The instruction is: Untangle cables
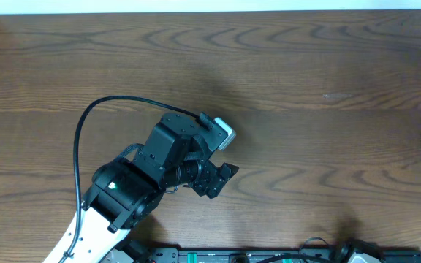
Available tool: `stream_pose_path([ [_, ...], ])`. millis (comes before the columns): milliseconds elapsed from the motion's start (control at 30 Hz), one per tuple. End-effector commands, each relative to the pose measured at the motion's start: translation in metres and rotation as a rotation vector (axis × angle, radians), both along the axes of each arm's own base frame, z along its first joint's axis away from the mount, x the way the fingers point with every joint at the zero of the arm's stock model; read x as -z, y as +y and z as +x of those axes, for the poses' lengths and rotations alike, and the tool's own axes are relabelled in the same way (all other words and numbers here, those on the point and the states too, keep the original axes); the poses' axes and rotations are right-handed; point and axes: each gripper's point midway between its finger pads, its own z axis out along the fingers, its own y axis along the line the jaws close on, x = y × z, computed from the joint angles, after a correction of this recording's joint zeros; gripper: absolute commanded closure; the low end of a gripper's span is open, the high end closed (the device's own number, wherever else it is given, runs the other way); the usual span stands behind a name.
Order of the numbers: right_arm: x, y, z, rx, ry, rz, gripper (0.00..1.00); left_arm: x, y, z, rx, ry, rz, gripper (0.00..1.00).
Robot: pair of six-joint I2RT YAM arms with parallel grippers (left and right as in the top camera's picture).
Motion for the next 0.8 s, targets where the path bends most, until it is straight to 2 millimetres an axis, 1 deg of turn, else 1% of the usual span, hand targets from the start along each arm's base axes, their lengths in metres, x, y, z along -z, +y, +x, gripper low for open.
stream_pose_path([
  [0, 0.013, -0.021, 0.009, 0.019, 0.057, 0.002, 0.99, 0.009, 0.001, 0.001, 0.003, 0.012, 0.023, 0.18],
  [133, 0.046, -0.056, 0.026, 0.043, 0.149, 0.052, 0.99, 0.015, -0.001, 0.003, 0.003, 0.031, 0.038, 0.18],
  [167, 0.057, -0.066, 0.031, 0.045, 0.181, 0.083, 0.99, 0.017, -0.002, 0.004, 0.003, 0.037, 0.042, 0.18],
  [267, 0.080, -0.099, 0.038, 0.066, 0.238, 0.210, 0.99, 0.024, -0.003, 0.006, 0.003, 0.056, 0.057, 0.18],
  [333, 0.088, -0.117, 0.046, 0.033, 0.239, 0.305, 0.99, 0.028, -0.005, 0.007, 0.000, 0.072, 0.066, 0.18],
  [400, 0.088, -0.128, 0.053, -0.021, 0.227, 0.385, 0.99, 0.033, -0.006, 0.009, -0.005, 0.089, 0.075, 0.18],
  [433, 0.085, -0.137, 0.058, -0.066, 0.205, 0.446, 0.99, 0.037, -0.007, 0.010, -0.005, 0.100, 0.082, 0.18],
  [467, 0.080, -0.141, 0.063, -0.113, 0.180, 0.493, 0.99, 0.040, -0.008, 0.011, -0.005, 0.106, 0.087, 0.18],
  [500, 0.074, -0.142, 0.067, -0.165, 0.142, 0.542, 0.99, 0.043, -0.009, 0.013, -0.005, 0.114, 0.093, 0.18],
  [533, 0.063, -0.143, 0.073, -0.249, 0.083, 0.609, 0.99, 0.046, -0.009, 0.013, -0.005, 0.122, 0.100, 0.18],
  [567, 0.048, -0.141, 0.078, -0.355, 0.018, 0.664, 0.99, 0.049, -0.010, 0.014, -0.005, 0.132, 0.108, 0.18],
  [600, 0.022, -0.139, 0.083, -0.513, -0.077, 0.722, 0.99, 0.055, -0.011, 0.015, -0.006, 0.147, 0.118, 0.18],
  [633, 0.008, -0.140, 0.084, -0.597, -0.123, 0.740, 0.99, 0.058, -0.012, 0.016, -0.009, 0.157, 0.123, 0.17],
  [667, -0.001, -0.141, 0.084, -0.643, -0.149, 0.744, 0.99, 0.061, -0.013, 0.018, -0.010, 0.166, 0.127, 0.17],
  [700, -0.008, -0.145, 0.082, -0.671, -0.172, 0.746, 0.99, 0.063, -0.014, 0.018, -0.008, 0.173, 0.129, 0.17],
  [733, -0.009, -0.149, 0.079, -0.674, -0.178, 0.741, 0.99, 0.065, -0.016, 0.018, -0.003, 0.182, 0.128, 0.17],
  [767, -0.005, -0.154, 0.077, -0.659, -0.174, 0.744, 0.99, 0.067, -0.018, 0.018, 0.004, 0.191, 0.123, 0.17],
])
